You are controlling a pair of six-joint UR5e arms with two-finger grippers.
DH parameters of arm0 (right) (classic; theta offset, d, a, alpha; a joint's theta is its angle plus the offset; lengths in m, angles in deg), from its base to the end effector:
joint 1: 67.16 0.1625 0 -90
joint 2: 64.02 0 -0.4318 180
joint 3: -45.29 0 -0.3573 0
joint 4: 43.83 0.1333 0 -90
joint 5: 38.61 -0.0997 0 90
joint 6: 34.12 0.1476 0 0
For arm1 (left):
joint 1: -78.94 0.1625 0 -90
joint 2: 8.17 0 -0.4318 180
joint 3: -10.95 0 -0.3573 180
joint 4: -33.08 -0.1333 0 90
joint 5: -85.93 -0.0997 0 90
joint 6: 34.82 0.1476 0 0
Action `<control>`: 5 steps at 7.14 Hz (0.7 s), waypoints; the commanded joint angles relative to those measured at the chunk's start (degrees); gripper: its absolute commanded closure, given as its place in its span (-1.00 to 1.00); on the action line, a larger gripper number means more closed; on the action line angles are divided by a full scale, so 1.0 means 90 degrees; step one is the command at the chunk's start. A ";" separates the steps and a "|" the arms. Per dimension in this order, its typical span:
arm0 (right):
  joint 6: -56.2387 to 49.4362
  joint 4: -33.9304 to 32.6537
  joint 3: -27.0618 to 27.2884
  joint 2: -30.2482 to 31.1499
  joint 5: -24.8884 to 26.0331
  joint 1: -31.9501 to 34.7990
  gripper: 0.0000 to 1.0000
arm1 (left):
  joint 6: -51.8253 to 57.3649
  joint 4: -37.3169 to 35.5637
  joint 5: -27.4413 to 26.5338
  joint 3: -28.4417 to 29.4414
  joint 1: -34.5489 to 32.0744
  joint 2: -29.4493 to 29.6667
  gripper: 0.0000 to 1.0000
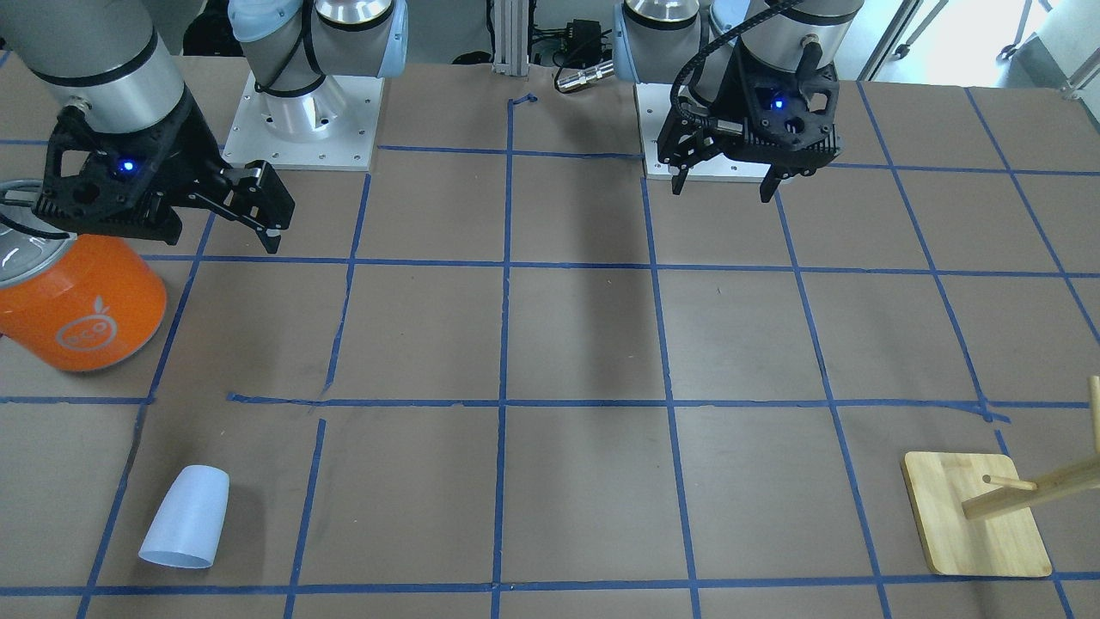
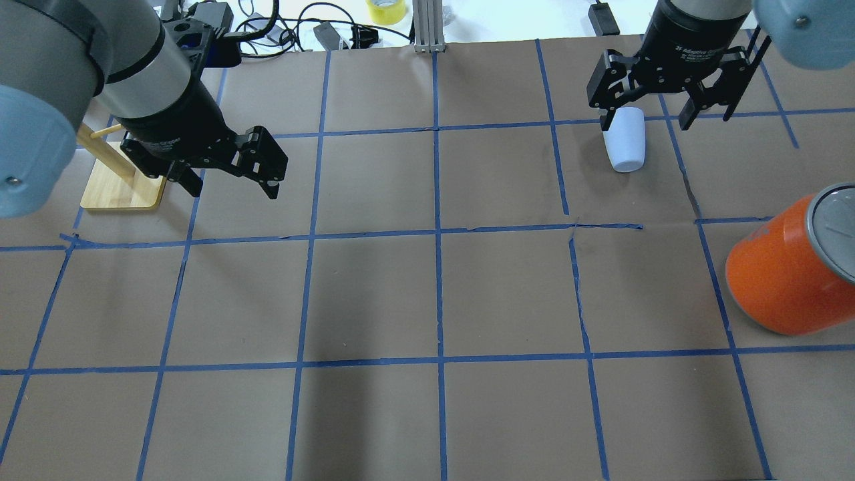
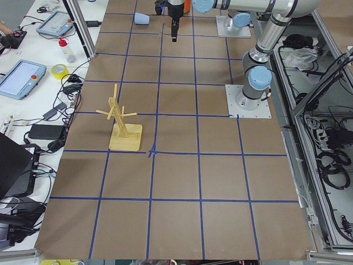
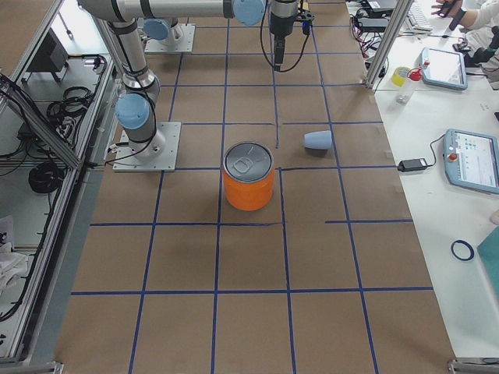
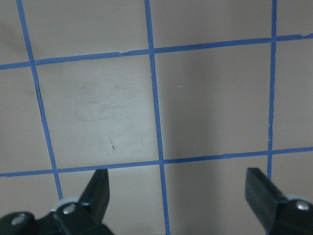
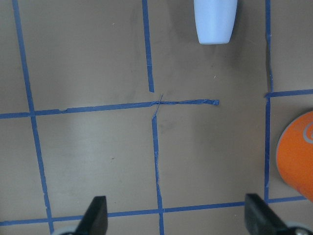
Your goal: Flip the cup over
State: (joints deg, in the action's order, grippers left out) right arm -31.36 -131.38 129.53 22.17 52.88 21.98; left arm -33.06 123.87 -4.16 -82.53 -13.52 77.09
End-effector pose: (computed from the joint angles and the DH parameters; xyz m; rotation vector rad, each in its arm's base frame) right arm 0.1222 -0.4861 0.4571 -0.0982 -3.1139 -0.0129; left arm -0.1511 -0.4163 0.4539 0.1156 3.1379 -0.0129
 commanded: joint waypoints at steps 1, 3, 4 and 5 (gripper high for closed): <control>-0.0013 -0.0028 0.0005 0.0014 0.0030 0.0018 -1.00 | 0.0000 0.0000 0.0000 0.0006 -0.0010 0.0000 -1.00; -0.0013 -0.0096 0.0005 -0.0103 0.0079 0.0018 -1.00 | 0.0000 0.0000 0.0000 0.0006 -0.0010 0.0000 -1.00; -0.0023 -0.0077 0.0005 -0.0191 -0.0018 0.0018 -1.00 | 0.0000 0.0010 0.0000 0.0006 0.0000 0.0000 -1.00; -0.0023 -0.0048 -0.0004 -0.0153 -0.0009 0.0018 -1.00 | 0.0000 0.0010 0.0000 0.0006 0.0000 0.0000 -1.00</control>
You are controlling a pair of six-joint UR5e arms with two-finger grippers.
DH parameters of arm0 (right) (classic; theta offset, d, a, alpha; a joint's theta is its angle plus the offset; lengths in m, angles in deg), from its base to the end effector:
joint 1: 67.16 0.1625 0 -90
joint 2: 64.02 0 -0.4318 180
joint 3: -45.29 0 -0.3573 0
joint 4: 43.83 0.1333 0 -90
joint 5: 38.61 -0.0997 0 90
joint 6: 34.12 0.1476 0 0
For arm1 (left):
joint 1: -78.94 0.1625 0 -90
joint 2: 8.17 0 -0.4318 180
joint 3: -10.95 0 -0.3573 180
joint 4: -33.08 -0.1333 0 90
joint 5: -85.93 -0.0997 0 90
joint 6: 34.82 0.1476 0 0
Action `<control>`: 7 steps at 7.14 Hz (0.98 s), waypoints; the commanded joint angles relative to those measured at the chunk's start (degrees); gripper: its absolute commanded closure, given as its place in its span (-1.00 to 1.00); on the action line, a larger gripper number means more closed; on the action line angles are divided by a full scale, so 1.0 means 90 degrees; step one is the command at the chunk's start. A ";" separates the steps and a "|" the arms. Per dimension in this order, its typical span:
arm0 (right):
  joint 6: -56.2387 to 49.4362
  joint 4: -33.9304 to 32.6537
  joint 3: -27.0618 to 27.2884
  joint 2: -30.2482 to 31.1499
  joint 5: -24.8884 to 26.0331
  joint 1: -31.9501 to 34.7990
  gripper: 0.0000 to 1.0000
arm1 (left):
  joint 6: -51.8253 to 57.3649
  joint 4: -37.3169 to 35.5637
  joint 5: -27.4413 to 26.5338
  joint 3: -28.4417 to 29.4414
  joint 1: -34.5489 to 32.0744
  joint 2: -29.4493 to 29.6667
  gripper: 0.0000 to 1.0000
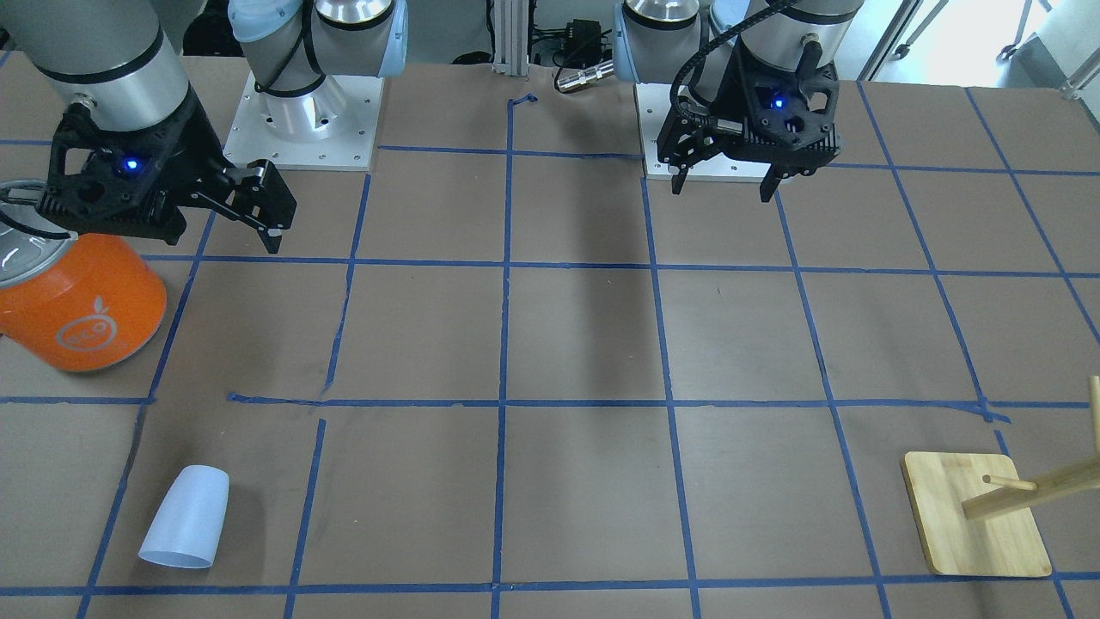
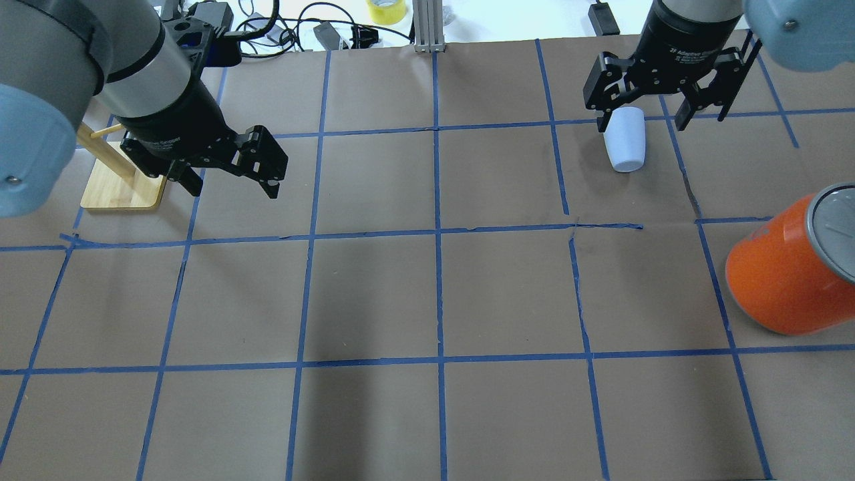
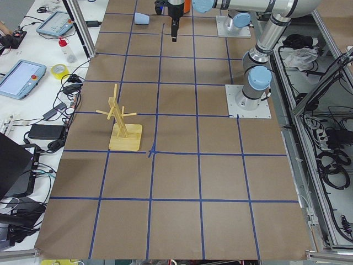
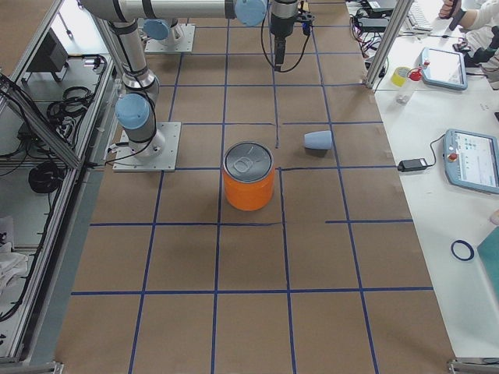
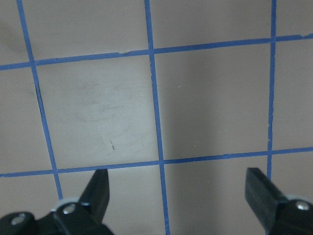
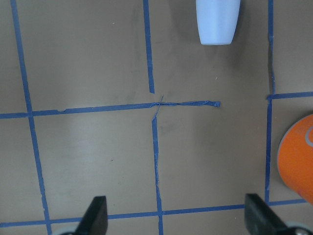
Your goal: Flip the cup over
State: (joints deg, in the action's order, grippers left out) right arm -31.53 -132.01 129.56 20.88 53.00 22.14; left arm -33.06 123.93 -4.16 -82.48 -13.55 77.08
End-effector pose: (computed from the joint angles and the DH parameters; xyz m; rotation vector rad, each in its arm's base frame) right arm 0.1231 -0.4938 0.4469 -0.0889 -3.1117 -0.0316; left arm -0.1513 -0.4162 0.4543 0.1164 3.1379 -0.0129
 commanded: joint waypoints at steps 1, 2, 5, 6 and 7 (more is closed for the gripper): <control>-0.0004 0.0061 -0.0018 -0.0058 0.0075 -0.0010 -1.00 | 0.0000 -0.0006 0.0000 0.0000 0.0004 0.0000 -1.00; 0.0006 0.0013 -0.0008 -0.0068 0.0066 -0.0010 -1.00 | 0.0000 0.0003 0.0000 0.0000 0.0004 0.0000 -1.00; 0.0123 -0.0104 0.0031 -0.0330 0.0085 -0.0145 -1.00 | 0.0000 0.0003 0.0000 0.0000 0.0004 0.0000 -1.00; 0.0142 -0.0153 0.0041 -0.0719 0.0105 -0.0359 -1.00 | 0.0000 0.0003 0.0000 0.0000 0.0004 0.0000 -1.00; 0.0297 -0.0192 0.0051 -0.0984 0.0134 -0.0555 -1.00 | 0.0000 -0.0016 0.0000 0.0000 0.0004 0.0000 -1.00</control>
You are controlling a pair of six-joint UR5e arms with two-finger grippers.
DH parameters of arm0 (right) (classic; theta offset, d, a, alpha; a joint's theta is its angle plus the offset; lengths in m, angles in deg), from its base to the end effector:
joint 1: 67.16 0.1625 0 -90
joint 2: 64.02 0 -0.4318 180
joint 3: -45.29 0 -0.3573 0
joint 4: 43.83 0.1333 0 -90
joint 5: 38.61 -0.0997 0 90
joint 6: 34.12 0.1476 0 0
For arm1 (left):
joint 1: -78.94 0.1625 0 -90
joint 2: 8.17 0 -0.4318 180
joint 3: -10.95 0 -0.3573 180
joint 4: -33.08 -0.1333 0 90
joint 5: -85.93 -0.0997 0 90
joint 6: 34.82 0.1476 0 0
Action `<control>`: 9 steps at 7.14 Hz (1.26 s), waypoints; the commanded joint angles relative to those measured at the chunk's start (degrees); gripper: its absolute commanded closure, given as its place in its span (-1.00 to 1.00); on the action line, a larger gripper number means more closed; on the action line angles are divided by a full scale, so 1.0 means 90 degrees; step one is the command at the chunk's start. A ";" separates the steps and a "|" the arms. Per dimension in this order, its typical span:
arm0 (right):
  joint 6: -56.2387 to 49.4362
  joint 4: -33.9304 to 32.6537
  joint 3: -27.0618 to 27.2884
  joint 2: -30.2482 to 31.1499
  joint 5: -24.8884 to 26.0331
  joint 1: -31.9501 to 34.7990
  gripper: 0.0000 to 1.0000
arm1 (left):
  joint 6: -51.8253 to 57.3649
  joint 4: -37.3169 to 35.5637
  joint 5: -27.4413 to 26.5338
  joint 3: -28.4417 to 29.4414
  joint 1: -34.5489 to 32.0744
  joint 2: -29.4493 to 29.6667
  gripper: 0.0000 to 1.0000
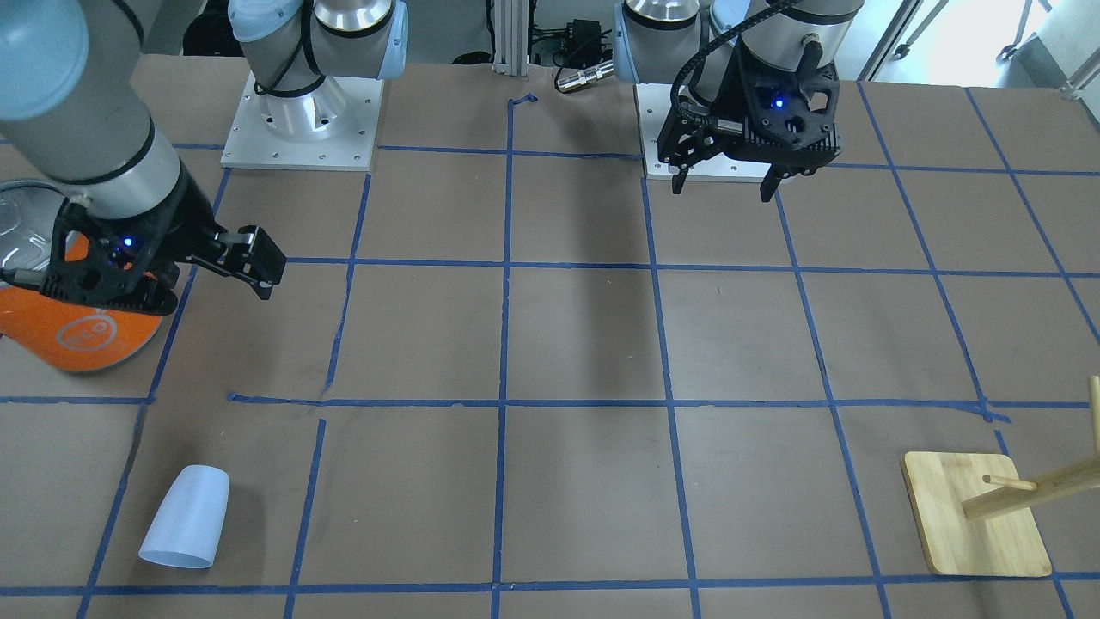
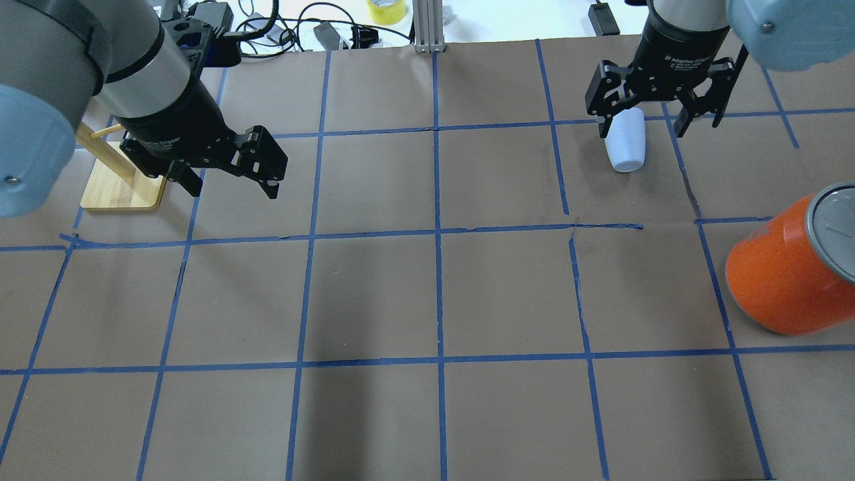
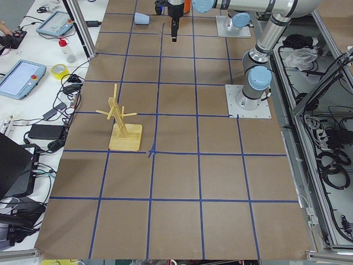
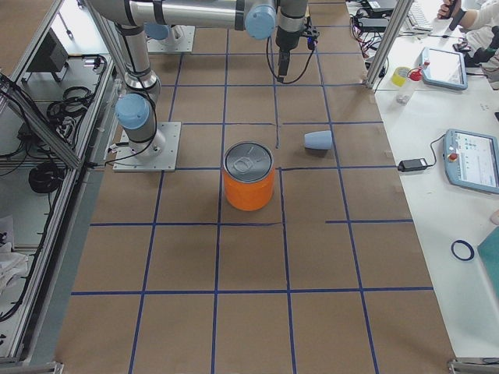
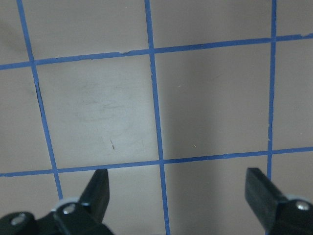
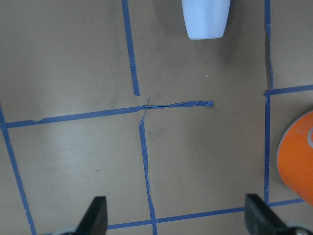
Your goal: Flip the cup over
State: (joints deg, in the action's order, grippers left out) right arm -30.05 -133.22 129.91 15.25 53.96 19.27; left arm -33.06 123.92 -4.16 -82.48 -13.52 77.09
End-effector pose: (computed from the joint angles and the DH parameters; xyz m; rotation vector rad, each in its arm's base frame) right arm 0.0941 -0.5269 0.3964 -0.2024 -3.0855 -0.1607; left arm -0.1511 -0.4163 0.4542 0.1156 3.1379 -0.0129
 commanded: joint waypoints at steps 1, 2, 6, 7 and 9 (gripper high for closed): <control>0.0337 -0.0203 0.0051 -0.0611 0.0327 -0.0325 -1.00 | 0.0000 -0.0025 0.0000 0.0000 0.0000 0.0009 -1.00; 0.0349 -0.1007 0.0148 -0.0981 0.0398 -0.0335 -1.00 | 0.0000 -0.0006 0.0000 0.0000 0.0000 0.0000 -1.00; -0.0196 -0.3416 0.0685 -0.1649 0.0379 -0.0393 -1.00 | 0.0000 -0.0006 0.0000 0.0000 0.0000 -0.0001 -1.00; -0.0256 -0.3591 0.0696 -0.1746 0.0340 -0.0452 -1.00 | 0.0000 -0.0016 0.0000 0.0000 0.0000 0.0009 -1.00; -0.0295 -0.4039 0.0696 -0.2146 0.0311 -0.0472 -1.00 | 0.0000 -0.0025 0.0000 0.0000 0.0000 0.0009 -1.00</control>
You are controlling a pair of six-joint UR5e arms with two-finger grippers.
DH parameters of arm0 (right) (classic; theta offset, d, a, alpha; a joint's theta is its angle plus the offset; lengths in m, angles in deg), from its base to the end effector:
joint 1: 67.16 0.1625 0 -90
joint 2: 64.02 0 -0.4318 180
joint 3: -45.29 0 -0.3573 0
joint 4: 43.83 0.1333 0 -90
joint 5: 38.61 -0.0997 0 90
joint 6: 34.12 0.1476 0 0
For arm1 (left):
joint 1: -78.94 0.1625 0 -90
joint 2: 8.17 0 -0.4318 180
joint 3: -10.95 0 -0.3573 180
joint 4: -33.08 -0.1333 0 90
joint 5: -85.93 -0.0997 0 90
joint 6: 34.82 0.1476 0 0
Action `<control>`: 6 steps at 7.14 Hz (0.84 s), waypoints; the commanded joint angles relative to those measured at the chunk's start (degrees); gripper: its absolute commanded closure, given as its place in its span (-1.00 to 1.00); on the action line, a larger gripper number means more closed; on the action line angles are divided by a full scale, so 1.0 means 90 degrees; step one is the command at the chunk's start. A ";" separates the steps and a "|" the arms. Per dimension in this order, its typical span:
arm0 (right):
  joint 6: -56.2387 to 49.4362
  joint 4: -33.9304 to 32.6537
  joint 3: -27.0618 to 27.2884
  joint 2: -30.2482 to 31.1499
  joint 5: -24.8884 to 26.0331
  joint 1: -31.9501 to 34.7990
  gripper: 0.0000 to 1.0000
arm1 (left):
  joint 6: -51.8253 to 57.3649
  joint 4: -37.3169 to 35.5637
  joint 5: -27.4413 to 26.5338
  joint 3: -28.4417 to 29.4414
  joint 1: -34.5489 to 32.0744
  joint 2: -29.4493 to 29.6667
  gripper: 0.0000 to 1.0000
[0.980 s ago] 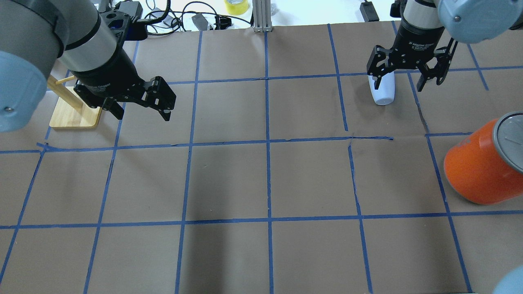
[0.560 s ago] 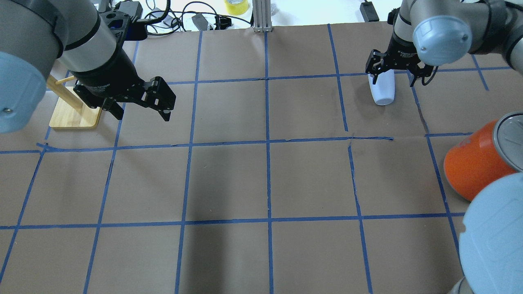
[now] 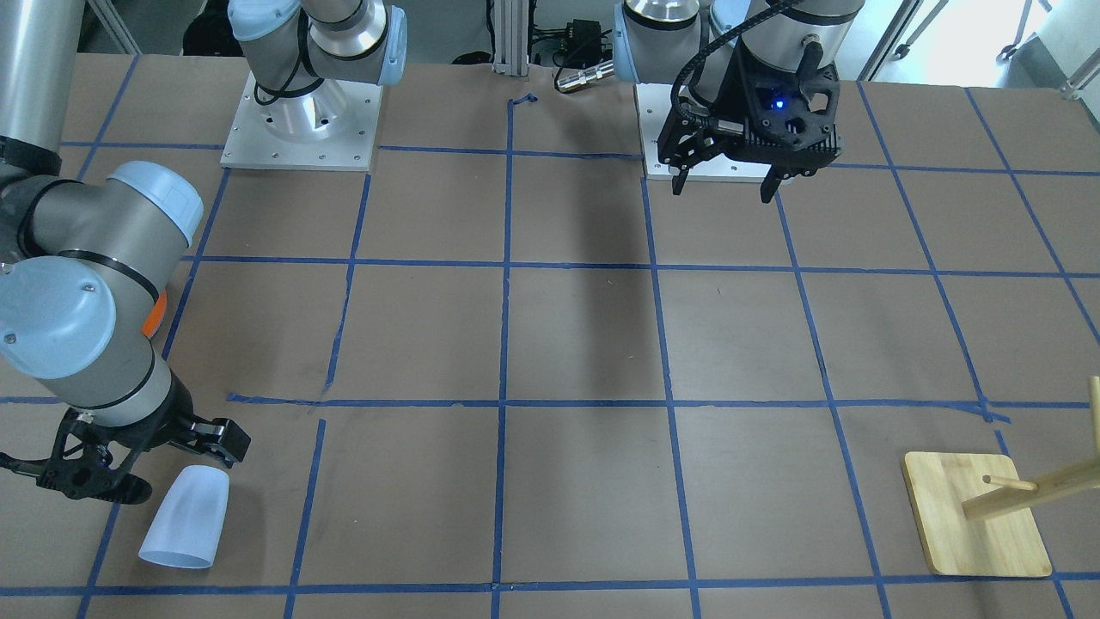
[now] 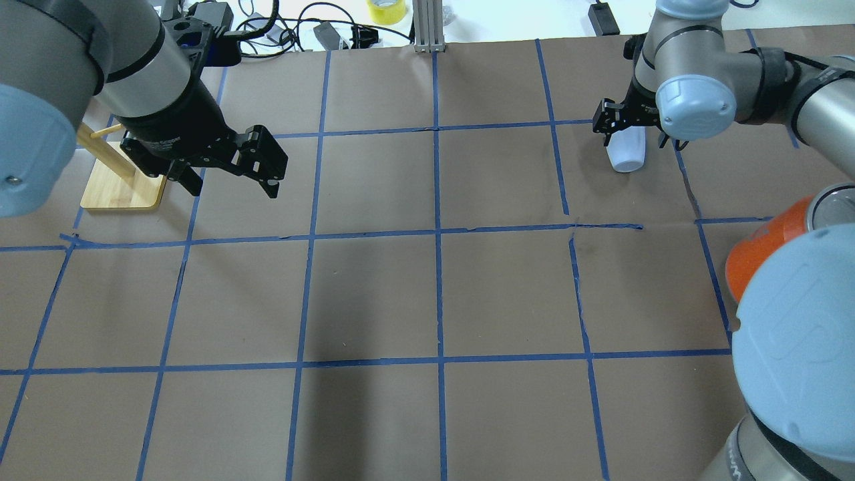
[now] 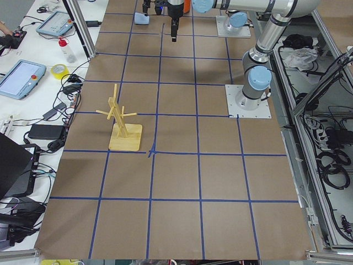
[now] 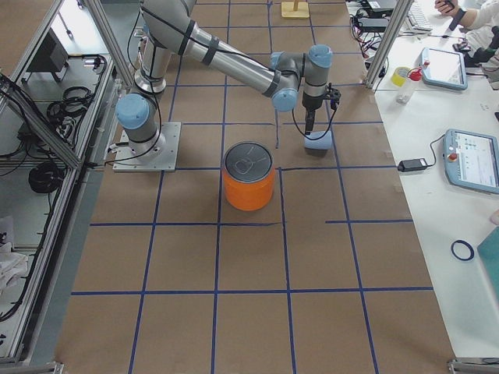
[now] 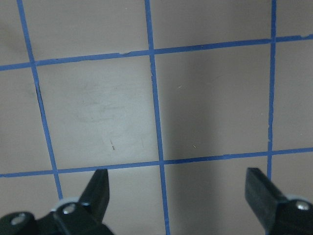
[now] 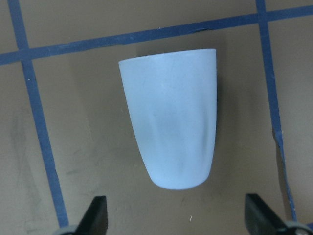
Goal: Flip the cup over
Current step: 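Lower the right gripper over the upside-down white cup and grasp it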
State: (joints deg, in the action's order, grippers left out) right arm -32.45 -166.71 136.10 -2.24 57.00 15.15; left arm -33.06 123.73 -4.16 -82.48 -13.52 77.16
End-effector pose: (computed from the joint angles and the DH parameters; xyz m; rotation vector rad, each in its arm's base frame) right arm 0.0340 -0.6362 0.2297 -0.2529 -3.0283 0.0942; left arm -0.1511 -0.4172 0.4540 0.1156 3.1379 -0.0162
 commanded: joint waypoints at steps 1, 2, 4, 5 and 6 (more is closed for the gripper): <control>-0.0039 -0.0389 0.0017 -0.0223 -0.0017 -0.0014 -1.00 | 0.0000 -0.0014 0.0000 0.0000 0.0000 0.0001 -1.00; -0.0048 -0.0390 0.0056 -0.0223 0.0031 -0.0024 -1.00 | 0.0000 -0.0014 0.0000 0.0000 0.0000 0.0001 -1.00; -0.0310 -0.0293 0.0056 -0.0282 0.0061 -0.0024 -1.00 | 0.0000 -0.0004 0.0000 0.0000 0.0000 -0.0009 -1.00; -0.0438 -0.0389 0.0056 -0.0301 0.0042 -0.0024 -1.00 | 0.0000 -0.0004 0.0000 0.0000 0.0000 -0.0009 -1.00; -0.0439 -0.0400 0.0056 -0.0302 0.0032 -0.0024 -1.00 | 0.0000 -0.0014 0.0000 0.0000 0.0000 -0.0009 -1.00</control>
State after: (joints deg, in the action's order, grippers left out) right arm -35.75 -170.04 136.60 -4.85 57.39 14.94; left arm -33.06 123.67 -4.16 -82.48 -13.52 77.09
